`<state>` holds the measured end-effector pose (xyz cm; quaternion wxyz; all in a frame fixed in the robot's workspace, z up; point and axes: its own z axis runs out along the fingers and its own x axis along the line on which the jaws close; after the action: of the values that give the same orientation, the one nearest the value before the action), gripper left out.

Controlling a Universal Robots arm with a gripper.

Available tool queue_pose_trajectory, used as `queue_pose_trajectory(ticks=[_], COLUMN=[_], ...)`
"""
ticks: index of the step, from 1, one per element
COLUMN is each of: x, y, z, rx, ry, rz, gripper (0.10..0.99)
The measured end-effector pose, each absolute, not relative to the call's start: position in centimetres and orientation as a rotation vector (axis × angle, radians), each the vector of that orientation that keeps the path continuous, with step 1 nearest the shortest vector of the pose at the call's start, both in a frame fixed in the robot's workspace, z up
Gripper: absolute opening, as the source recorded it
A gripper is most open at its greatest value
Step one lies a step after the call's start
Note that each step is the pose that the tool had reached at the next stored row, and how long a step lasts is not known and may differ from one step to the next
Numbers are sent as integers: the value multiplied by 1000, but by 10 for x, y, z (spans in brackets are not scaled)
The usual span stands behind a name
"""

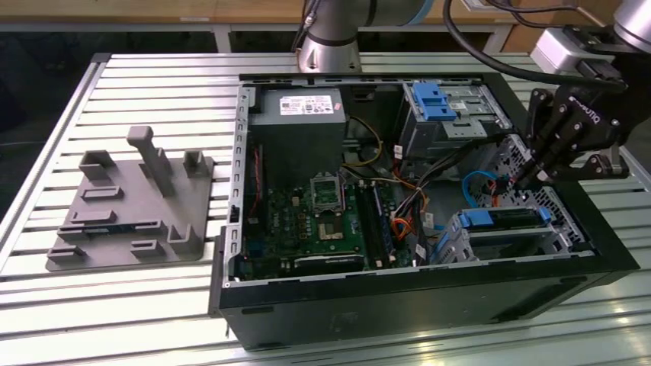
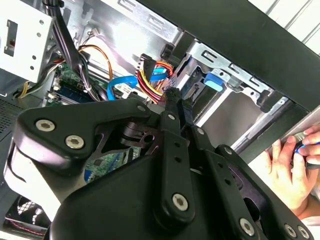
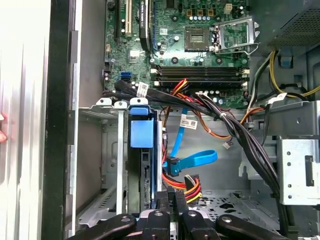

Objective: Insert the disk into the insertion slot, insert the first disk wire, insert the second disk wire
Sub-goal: 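Insert the first disk wire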

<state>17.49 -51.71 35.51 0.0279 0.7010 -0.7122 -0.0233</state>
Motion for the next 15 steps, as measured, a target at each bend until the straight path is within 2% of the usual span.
queue_pose_trajectory(ticks=[7,15], x=[175,175], y=[-518,-519], z=[355,355], rx=[2199,2199], ry=[-2207,-2207], rz=[-123,-124], gripper=[161,161])
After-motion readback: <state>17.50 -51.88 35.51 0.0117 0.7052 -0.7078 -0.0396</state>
